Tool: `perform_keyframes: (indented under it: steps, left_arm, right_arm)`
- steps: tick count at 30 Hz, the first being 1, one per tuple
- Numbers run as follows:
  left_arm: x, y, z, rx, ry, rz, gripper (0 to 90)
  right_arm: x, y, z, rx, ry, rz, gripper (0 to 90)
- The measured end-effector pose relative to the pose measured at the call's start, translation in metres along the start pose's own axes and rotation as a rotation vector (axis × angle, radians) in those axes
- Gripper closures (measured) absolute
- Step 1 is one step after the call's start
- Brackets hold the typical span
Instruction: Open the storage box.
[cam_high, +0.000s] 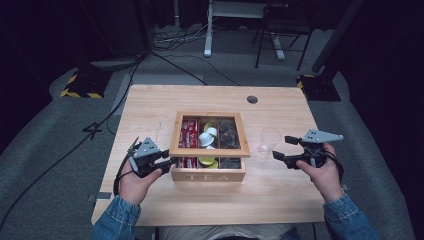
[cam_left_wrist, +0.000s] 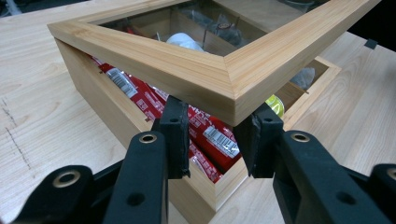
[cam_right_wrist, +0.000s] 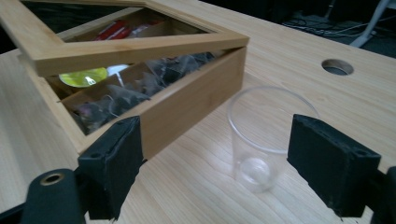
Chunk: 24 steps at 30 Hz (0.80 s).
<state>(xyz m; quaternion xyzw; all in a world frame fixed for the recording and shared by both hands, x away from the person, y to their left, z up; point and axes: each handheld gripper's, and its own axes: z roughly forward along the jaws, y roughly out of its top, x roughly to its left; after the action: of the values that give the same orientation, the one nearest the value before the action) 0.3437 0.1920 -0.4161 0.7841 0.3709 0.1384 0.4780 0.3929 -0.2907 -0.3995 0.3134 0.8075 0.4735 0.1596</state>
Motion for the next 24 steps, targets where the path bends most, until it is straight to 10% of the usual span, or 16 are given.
perform_keyframes:
  steps: [24]
  left_arm:
    - [-0.004, 0.004, 0.000, -0.005, 0.026, 0.014, 64.1]
  right_arm:
    - [0.062, 0.036, 0.035, 0.049, 0.100, -0.214, 22.5]
